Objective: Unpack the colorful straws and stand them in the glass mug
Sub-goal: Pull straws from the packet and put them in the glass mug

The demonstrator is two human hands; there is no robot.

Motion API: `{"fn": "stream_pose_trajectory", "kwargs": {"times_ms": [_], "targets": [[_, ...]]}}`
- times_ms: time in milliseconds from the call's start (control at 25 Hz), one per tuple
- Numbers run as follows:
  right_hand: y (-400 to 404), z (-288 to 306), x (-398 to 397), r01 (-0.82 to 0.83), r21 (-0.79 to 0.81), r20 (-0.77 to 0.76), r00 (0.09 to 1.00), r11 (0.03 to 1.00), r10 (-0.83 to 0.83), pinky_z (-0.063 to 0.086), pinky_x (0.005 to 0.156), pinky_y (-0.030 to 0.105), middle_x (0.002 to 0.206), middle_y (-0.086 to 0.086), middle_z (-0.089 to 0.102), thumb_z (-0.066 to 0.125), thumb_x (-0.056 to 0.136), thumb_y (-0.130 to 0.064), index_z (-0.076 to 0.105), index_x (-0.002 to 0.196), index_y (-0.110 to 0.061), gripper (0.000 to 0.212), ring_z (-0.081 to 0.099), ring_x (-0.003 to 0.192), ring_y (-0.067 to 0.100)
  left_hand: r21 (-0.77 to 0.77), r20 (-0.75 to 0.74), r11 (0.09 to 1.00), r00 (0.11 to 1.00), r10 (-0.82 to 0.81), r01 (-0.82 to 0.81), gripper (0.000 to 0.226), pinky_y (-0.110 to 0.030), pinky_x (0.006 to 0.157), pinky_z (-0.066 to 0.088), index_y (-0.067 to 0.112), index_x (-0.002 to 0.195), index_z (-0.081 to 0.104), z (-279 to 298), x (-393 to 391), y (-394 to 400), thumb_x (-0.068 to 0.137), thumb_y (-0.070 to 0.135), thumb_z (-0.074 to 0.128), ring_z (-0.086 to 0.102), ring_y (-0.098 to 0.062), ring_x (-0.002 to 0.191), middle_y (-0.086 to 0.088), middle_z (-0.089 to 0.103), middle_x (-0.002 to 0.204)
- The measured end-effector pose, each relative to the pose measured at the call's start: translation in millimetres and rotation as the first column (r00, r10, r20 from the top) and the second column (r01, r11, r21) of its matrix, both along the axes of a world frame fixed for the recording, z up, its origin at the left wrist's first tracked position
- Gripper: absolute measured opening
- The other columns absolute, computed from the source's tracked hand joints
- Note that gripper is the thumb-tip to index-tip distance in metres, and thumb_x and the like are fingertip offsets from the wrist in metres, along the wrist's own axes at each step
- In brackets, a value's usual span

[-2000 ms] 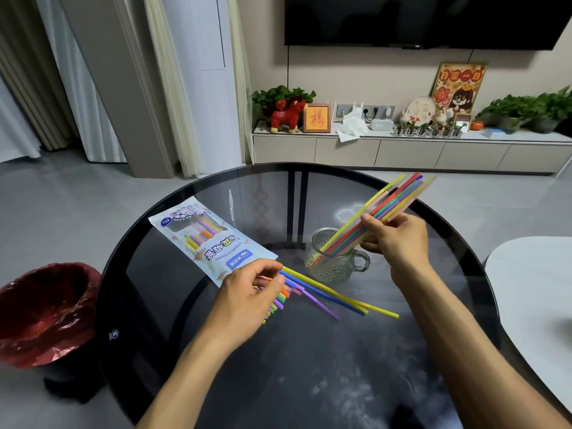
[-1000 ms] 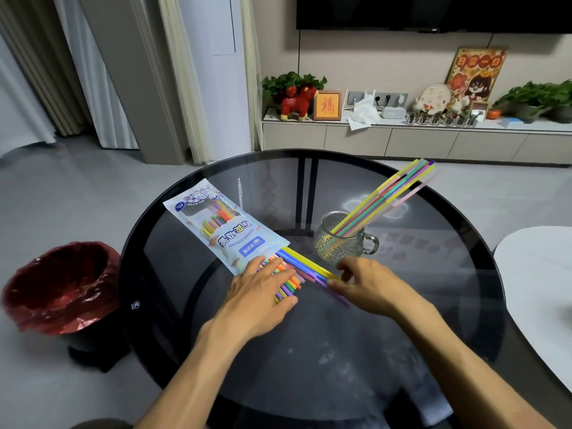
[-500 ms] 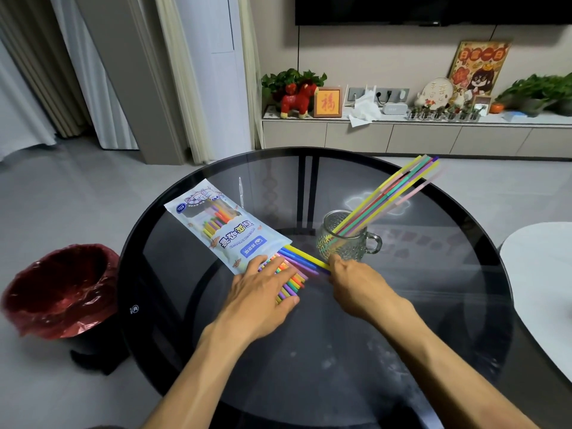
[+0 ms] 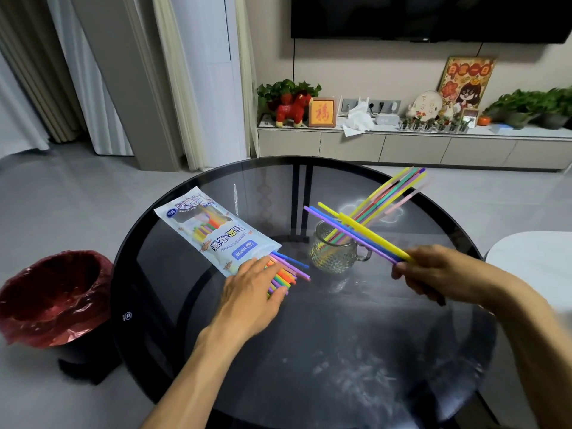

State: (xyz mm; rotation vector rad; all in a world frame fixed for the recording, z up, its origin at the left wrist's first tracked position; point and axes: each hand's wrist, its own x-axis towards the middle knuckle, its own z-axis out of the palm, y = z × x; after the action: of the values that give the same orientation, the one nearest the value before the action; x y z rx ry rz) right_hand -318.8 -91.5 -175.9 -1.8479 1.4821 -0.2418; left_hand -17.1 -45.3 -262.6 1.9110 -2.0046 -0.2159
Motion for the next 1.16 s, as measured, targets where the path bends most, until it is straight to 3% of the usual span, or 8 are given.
{"fn": "stream_pose_trajectory", "kwargs": {"times_ms": [160,320,440,520,600,680,920,1160], "targets": [[0,-28,50,-0.322,-0.459,-0.471,0.878,0.828,0.081,0.039,0.062,0.036,0.086,0.004,0.065,0.046,0.099,-0.035,0.055,0.1,-0.025,0.014,0.063,0.083,0.032,-0.572,0.121,0.814,0.992,-0.036,0.099,0.032,-0.045,0.091,0.049,0.011,0.113,0.066,23,-22,8,0.081,0.013,0.057,0.06,-0.029,0.105,-0.005,0.067,0.114],[10,-39,97,-0.598,-0.629,-0.571,0.789,0.497,0.227,0.042,0.078,0.04,0.087,-0.008,0.067,0.039,0.097,-0.037,0.058,0.097,-0.031,0.02,0.062,0.088,0.025,-0.303,0.335,0.931,0.937,-0.095,0.203,0.036,-0.042,0.092,0.046,0.02,0.113,0.055,20,-34,22,0.079,0.009,0.056,0.065,-0.026,0.095,-0.001,0.067,0.099],[9,-37,96,-0.373,-0.863,-0.405,0.914,0.341,-0.025,0.029,0.109,0.055,0.121,-0.001,0.064,0.056,0.091,-0.035,0.062,0.116,-0.027,0.026,0.055,0.121,0.03,-0.194,0.104,0.978,0.993,-0.06,0.079,0.02,-0.027,0.062,0.038,0.026,0.098,0.05,27,-17,23,0.092,0.008,0.045,0.063,-0.016,0.078,0.009,0.061,0.08],[11,-19,83,0.046,-0.959,-0.001,0.986,0.278,-0.168,0.029,0.112,0.055,0.142,0.008,0.051,0.065,0.085,-0.025,0.054,0.134,-0.019,0.05,0.046,0.133,0.031,-0.189,-0.309,0.982,0.947,-0.083,0.024,0.018,-0.014,0.06,0.043,0.024,0.094,0.052,37,-13,18,0.098,0.011,0.041,0.062,-0.005,0.072,0.012,0.06,0.072],[14,-5,75,0.364,-0.708,0.485,0.873,0.606,0.043,0.037,0.111,0.048,0.144,0.005,0.05,0.069,0.083,-0.026,0.046,0.14,-0.016,0.063,0.048,0.132,0.023,-0.2,-0.8,0.974,0.557,-0.223,0.103,0.019,-0.021,0.07,0.055,0.018,0.096,0.058,42,-19,14,0.099,0.015,0.04,0.066,-0.011,0.075,0.004,0.065,0.077],[20,-5,86,0.092,-0.239,0.836,0.527,0.967,0.156,0.044,0.108,0.041,0.137,0.0,0.059,0.073,0.081,-0.028,0.047,0.138,-0.022,0.063,0.056,0.126,0.014,-0.191,-0.886,0.969,0.399,-0.238,0.155,0.019,-0.03,0.077,0.055,0.017,0.099,0.06,28,-28,9,0.095,0.02,0.041,0.068,-0.018,0.084,-0.004,0.068,0.086],[19,-32,107,-0.075,-0.268,0.764,0.591,0.96,0.26,0.051,0.064,0.058,0.084,0.036,0.059,0.052,0.098,-0.005,0.062,0.102,0.005,0.015,0.055,0.06,0.042,-0.025,-0.835,0.958,0.521,-0.176,0.285,0.02,-0.031,0.08,0.055,0.013,0.098,0.059,-9,-35,8,0.094,0.023,0.042,0.069,-0.017,0.082,-0.008,0.068,0.087],[13,-44,103,-0.028,-0.084,0.746,0.661,0.996,0.081,0.057,0.067,0.023,0.084,0.004,0.078,0.063,0.089,-0.002,0.07,0.099,-0.008,0.014,0.074,0.079,0.012,0.16,-0.814,0.876,0.563,-0.143,0.454,0.023,-0.038,0.078,0.058,0.008,0.094,0.059,-7,-31,13,0.098,0.022,0.042,0.072,-0.028,0.082,-0.016,0.071,0.088]]}}
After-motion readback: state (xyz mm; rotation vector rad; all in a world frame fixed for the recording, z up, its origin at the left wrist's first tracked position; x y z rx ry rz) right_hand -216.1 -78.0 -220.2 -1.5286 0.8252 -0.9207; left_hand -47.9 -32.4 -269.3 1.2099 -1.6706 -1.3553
